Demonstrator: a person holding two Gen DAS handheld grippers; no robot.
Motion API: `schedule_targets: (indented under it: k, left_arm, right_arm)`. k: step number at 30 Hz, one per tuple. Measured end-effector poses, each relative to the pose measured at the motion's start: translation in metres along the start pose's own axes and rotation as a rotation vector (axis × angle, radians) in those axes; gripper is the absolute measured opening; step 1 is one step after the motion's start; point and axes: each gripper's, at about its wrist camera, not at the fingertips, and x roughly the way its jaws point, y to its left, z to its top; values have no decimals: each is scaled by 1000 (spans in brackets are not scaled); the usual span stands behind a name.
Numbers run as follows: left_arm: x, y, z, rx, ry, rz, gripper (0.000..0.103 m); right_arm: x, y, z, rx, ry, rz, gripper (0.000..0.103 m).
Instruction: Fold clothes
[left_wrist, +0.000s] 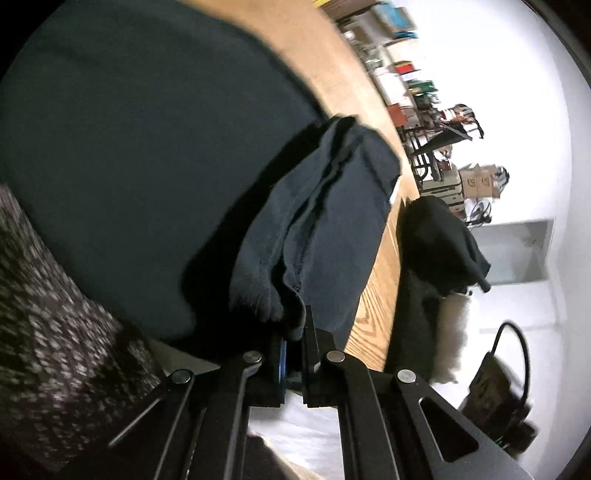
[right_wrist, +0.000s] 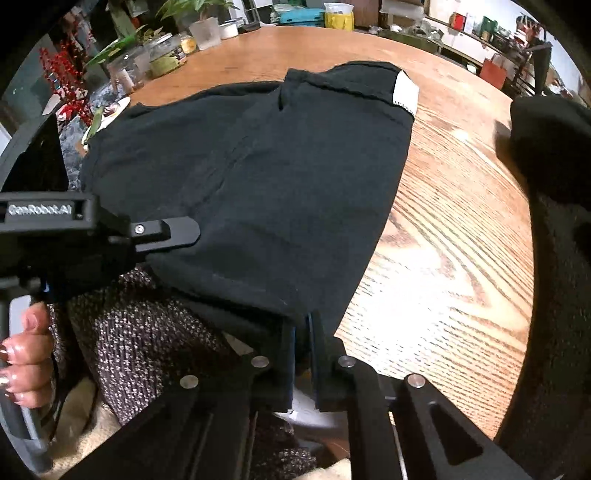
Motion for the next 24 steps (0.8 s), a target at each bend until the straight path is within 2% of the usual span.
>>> schedule_targets:
  k: [2,4,7,9,13,15,18,20,21,23,24]
  left_arm:
    - [-13,-12,-2,88,-62,29,5]
    - [-19,-19,-4,138,-87,45,5]
    - [-11,-6,-3,112,-38,87,5]
    - [-4,7,-6,83,1,126,5]
    - [8,14,-5,66,49,176,5]
    - [8,13,-5,84,56,187,5]
    - [-3,7,1,119,46,176,9]
    - [-10,4,4,143,39,169,20]
    - [-14,2,6,154,36,166,24]
    - [-28,7,16,135,-4,149,43]
    - [-36,12,22,118,-35,161,46]
  right_arm:
    - [-3,-4,2,6,20,81,43]
    - [-10,-17,10,61,17,203,46]
    - [-25,-47,27,176,-26,364,53]
    - [-33,-60,44,193,-80,336,54]
    - [-27,-64,76,136,-136,111,57]
    - [-18,-61,94,114,-138,82,57]
    - [4,-59,124,105,-124,123,56]
    - [22,-61,141,110,-96,129,53]
    - [33,-62,152,121,-73,105,52]
    - [51,-68,158,140,-16,24,52]
    - [56,-70,157,142,-5,13,53]
